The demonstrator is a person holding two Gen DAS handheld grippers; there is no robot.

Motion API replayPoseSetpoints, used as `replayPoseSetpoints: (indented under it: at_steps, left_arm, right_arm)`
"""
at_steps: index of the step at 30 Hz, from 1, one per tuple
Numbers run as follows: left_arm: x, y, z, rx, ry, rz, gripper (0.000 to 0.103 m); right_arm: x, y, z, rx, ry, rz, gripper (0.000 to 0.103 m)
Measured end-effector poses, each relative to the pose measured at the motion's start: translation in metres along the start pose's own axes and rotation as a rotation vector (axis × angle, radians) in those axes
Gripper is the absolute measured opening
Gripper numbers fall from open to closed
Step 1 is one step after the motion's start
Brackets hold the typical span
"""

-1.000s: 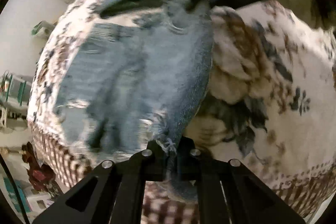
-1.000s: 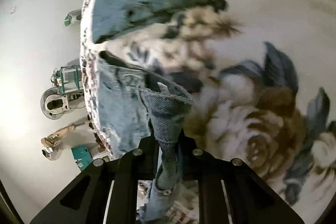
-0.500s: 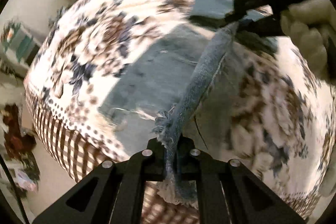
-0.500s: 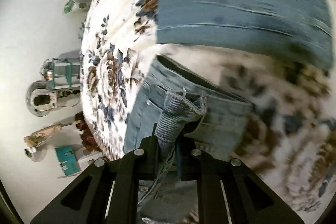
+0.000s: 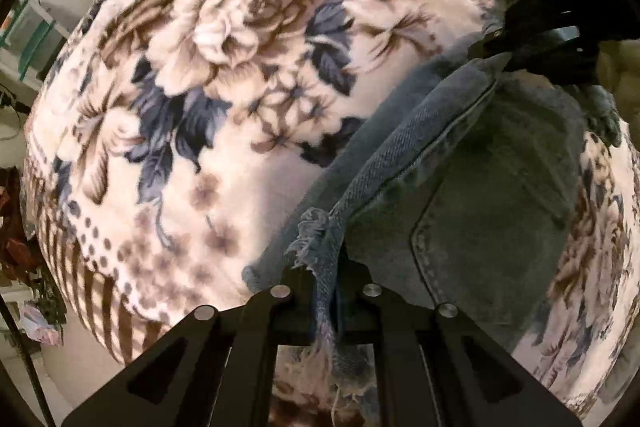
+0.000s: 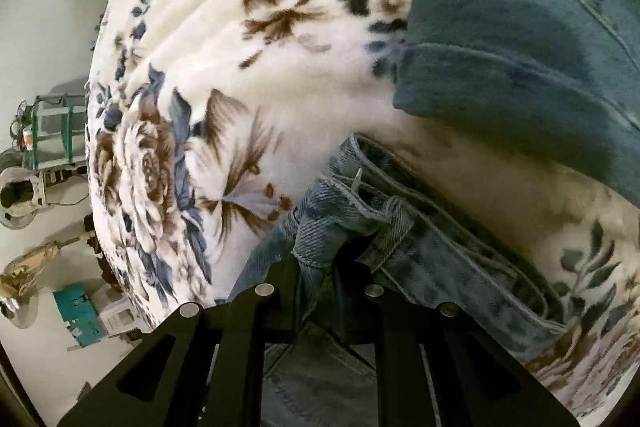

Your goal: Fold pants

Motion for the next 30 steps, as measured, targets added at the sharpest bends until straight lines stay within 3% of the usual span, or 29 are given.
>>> replayPoseSetpoints:
  at_steps: [3,5,6,7,8,9,10,12,14,18,23,30]
  left_arm:
    - [0.008,-0.002,-0.003,-0.023,-0.002,-0.023,0.009]
    - [0.006,-0.002,-0.004,-0.049,-0.011,-0.031,0.009]
    - [0.002,-0.002,-0.005,-0.071,-0.015,-0.027,0.017]
    - [-0.002,-0.002,-0.006,-0.085,-0.014,-0.017,0.029]
    - [-0.009,-0.001,-0.007,-0.096,-0.009,-0.001,0.034]
    - [-0.017,0.000,-0.009,-0.105,-0.001,0.015,0.045]
    - [-0.023,0.001,-0.011,-0.114,0.008,0.026,0.063]
    - [-0.038,0.001,-0.015,-0.130,0.044,0.050,0.085]
    - [-0.052,0.000,-0.016,-0.153,0.061,0.075,0.086]
    - [-0.071,-0.014,-0.017,-0.221,0.059,0.093,0.090]
    - [-0.058,-0.041,-0.001,-0.313,0.053,0.042,0.090]
    - [-0.001,-0.102,0.022,-0.480,-0.030,-0.062,0.090]
  right_arm:
    - [0.004,0.002,-0.003,0.003,0.021,-0.019,0.025]
    - [0.004,0.003,-0.008,0.011,0.059,-0.037,0.042]
    - [0.001,0.002,-0.011,0.011,0.079,-0.041,0.049]
    - [-0.003,0.003,-0.014,0.006,0.102,-0.040,0.061]
    - [-0.009,0.001,-0.017,0.005,0.127,-0.038,0.074]
    - [-0.014,-0.001,-0.019,0.001,0.134,-0.037,0.079]
    - [-0.020,-0.003,-0.021,-0.014,0.136,-0.032,0.084]
    - [-0.035,-0.010,-0.024,-0.043,0.133,-0.019,0.085]
    - [-0.052,-0.020,-0.024,-0.086,0.105,-0.002,0.090]
    - [-0.082,-0.047,-0.013,-0.170,0.022,0.046,0.091]
    - [-0.093,-0.083,0.036,-0.173,-0.058,0.071,0.091]
    - [-0.050,-0.101,0.125,-0.011,0.021,0.043,0.091]
Point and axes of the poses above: each gripper's, at about its wrist camera, not at the fingertips, and x roughly the way its jaws point, z to its right, y to its top, the point moved 7 cm from there along x, roughly the way its jaws point, and after that the axes turned 2 degrees about -y, right-handed, at the moved point
